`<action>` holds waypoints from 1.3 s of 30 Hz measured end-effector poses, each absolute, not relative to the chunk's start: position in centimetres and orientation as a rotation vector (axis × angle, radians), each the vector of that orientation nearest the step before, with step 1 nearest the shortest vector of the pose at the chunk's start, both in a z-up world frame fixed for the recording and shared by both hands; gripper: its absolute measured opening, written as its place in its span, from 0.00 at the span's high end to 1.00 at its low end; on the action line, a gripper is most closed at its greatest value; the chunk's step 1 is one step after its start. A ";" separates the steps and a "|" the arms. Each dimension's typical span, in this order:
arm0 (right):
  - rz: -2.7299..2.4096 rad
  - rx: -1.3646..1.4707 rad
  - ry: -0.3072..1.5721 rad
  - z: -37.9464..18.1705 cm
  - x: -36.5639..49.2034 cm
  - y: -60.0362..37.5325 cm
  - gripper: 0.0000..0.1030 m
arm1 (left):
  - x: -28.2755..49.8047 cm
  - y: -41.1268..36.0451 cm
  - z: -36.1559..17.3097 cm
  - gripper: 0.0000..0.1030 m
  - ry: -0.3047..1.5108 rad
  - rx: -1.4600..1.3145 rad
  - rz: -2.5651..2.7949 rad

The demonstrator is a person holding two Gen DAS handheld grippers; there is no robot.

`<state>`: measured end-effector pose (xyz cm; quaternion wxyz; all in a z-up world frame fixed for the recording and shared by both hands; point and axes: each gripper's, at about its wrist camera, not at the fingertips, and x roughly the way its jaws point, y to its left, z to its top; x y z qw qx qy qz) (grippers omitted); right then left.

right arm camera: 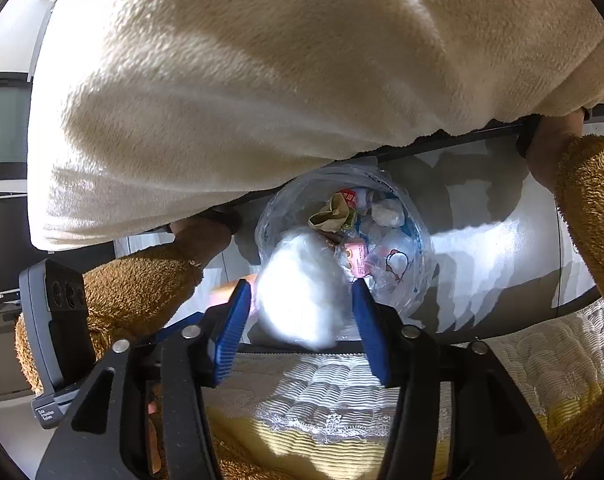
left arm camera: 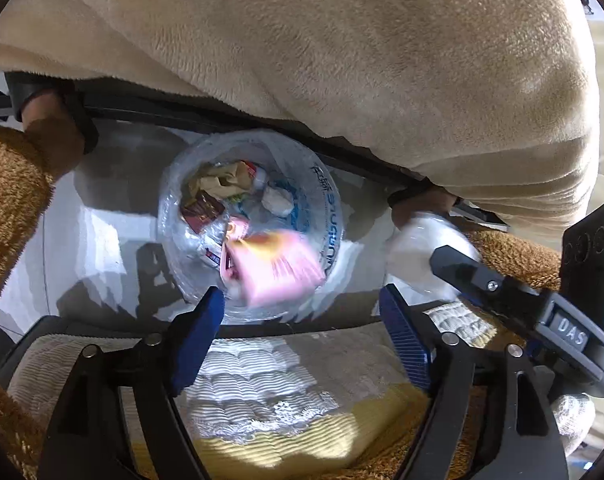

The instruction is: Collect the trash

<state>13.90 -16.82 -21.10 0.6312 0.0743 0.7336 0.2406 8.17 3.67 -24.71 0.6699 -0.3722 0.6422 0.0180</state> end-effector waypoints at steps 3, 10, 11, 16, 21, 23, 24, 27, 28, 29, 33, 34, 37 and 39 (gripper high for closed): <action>0.537 0.177 1.681 -21.2 14.0 -16.9 0.44 | 8.1 3.9 -24.6 0.24 1.441 -0.846 0.049; 0.548 0.186 1.672 -20.9 14.0 -17.0 0.44 | 8.1 3.8 -23.8 0.24 1.401 -0.813 0.059; 0.548 0.187 1.668 -20.8 14.0 -17.0 0.44 | 8.1 3.8 -23.5 0.24 1.393 -0.805 0.056; 0.567 0.194 1.632 -19.7 13.7 -17.4 0.44 | 7.9 3.9 -21.6 0.24 1.314 -0.779 0.043; 0.595 0.200 1.555 -17.9 13.5 -18.2 0.44 | 7.4 3.5 -20.0 0.24 1.258 -0.734 0.027; 0.605 0.202 1.499 -16.7 13.3 -18.6 0.44 | 7.2 3.3 -19.0 0.24 1.223 -0.700 0.025; 0.614 0.199 1.470 -16.0 13.2 -18.7 0.44 | 7.1 3.3 -18.4 0.24 1.200 -0.689 0.022; 0.648 0.195 1.382 -14.1 12.6 -19.3 0.44 | 6.7 3.0 -16.8 0.24 1.137 -0.650 0.016; 0.660 0.187 1.351 -13.5 12.4 -19.4 0.44 | 6.6 3.0 -16.3 0.24 1.118 -0.641 0.011; 0.666 0.178 1.322 -12.9 12.2 -19.5 0.44 | 6.4 2.9 -15.6 0.24 1.093 -0.626 0.007; 0.703 0.123 1.186 -9.8 11.4 -19.6 0.44 | 5.6 2.9 -12.6 0.24 0.980 -0.535 0.004; 0.713 0.105 1.143 -8.8 11.2 -19.8 0.44 | 5.4 2.9 -11.8 0.24 0.953 -0.517 0.004; 0.726 0.062 1.009 -5.8 10.9 -20.4 0.44 | 4.8 3.3 -9.1 0.24 0.862 -0.448 0.015; 0.720 0.015 0.933 -4.2 10.8 -20.6 0.44 | 4.4 3.5 -7.2 0.24 0.801 -0.407 0.014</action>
